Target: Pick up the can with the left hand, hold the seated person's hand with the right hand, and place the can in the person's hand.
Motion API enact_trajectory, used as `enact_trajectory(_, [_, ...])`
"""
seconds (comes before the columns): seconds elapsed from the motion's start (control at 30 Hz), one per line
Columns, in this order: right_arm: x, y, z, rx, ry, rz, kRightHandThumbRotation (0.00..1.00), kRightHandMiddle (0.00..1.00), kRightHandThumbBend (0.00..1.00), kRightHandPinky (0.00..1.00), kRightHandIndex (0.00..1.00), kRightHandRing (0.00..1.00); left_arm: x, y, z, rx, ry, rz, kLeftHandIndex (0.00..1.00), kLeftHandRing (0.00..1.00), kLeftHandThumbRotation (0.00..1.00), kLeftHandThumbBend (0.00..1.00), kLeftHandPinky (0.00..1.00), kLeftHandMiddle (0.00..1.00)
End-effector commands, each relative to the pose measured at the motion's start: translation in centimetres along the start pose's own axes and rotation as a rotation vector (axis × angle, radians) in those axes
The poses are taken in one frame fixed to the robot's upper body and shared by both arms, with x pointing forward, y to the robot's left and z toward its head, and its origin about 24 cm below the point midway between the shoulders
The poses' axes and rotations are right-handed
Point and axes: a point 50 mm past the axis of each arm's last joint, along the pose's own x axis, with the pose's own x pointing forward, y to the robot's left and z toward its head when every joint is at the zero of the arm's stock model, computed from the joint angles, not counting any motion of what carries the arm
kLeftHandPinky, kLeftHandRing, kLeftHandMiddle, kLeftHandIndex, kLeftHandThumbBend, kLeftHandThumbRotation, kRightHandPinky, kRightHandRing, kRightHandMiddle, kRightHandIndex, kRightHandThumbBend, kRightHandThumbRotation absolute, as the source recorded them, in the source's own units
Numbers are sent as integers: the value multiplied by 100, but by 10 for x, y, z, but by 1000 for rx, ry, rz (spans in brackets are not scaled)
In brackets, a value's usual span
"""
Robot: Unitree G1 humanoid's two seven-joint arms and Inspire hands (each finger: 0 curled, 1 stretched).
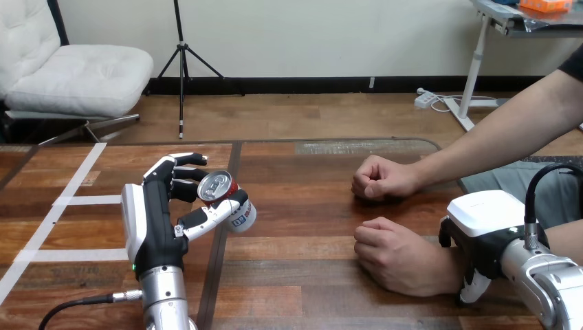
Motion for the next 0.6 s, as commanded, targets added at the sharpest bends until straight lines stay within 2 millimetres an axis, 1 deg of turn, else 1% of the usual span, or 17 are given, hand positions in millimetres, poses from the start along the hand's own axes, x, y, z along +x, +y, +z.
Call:
enact_trajectory(0.0, [2, 1, -2, -35, 6, 30, 3, 75, 87, 62, 72, 71, 21, 2, 22, -38, -112, 34, 57, 44, 0, 72, 46, 47])
enact_trajectory(0.37, [3, 6, -1, -11, 16, 65, 7, 78, 88, 66, 75, 74, 21, 2, 22, -44, -109, 33, 57, 45, 0, 72, 48, 47])
enact_trajectory(0.57, [3, 10, -2, 0, 10, 92, 9, 79, 89, 66, 76, 74, 21, 1, 22, -41, -108, 35, 57, 45, 0, 72, 49, 47])
